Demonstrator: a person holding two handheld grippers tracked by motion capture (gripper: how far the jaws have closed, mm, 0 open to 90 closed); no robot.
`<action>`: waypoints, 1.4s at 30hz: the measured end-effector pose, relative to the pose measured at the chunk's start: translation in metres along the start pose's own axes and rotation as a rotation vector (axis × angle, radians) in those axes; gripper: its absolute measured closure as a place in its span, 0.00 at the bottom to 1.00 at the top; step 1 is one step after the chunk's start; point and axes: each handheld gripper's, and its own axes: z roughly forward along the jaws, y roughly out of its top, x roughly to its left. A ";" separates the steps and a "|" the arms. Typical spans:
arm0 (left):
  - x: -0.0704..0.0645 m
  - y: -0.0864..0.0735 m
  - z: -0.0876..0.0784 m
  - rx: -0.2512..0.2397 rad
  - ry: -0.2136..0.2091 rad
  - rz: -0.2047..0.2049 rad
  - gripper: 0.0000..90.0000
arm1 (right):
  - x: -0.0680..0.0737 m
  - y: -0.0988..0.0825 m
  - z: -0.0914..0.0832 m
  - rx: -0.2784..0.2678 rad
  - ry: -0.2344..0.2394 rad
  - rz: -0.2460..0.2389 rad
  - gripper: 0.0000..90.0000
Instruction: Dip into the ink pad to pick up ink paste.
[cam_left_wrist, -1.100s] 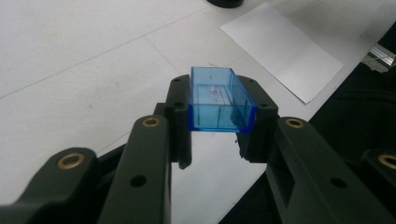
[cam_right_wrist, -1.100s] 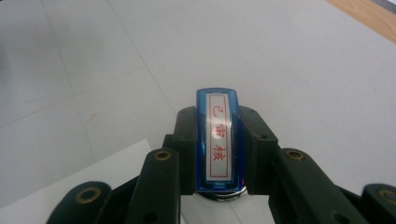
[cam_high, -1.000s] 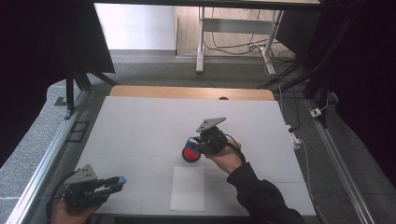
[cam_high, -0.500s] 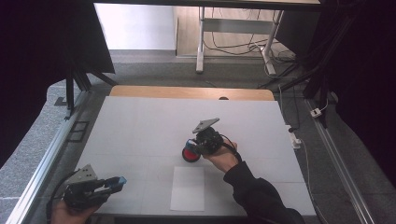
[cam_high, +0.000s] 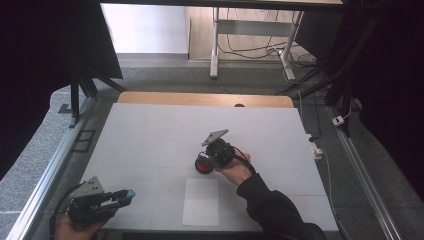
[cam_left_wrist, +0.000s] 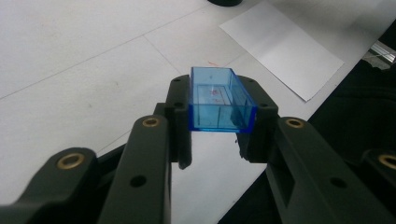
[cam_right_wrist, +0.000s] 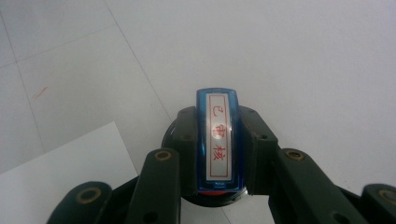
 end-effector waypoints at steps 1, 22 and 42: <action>0.000 0.000 0.000 0.001 0.000 0.000 0.76 | 0.000 0.000 0.000 0.003 -0.003 -0.001 0.79; 0.000 0.000 0.000 0.003 0.000 0.000 0.76 | -0.012 -0.004 0.002 -0.019 0.061 0.106 0.79; 0.000 0.000 0.000 0.003 0.000 0.001 0.76 | 0.010 0.003 0.003 0.023 -0.061 -0.032 0.79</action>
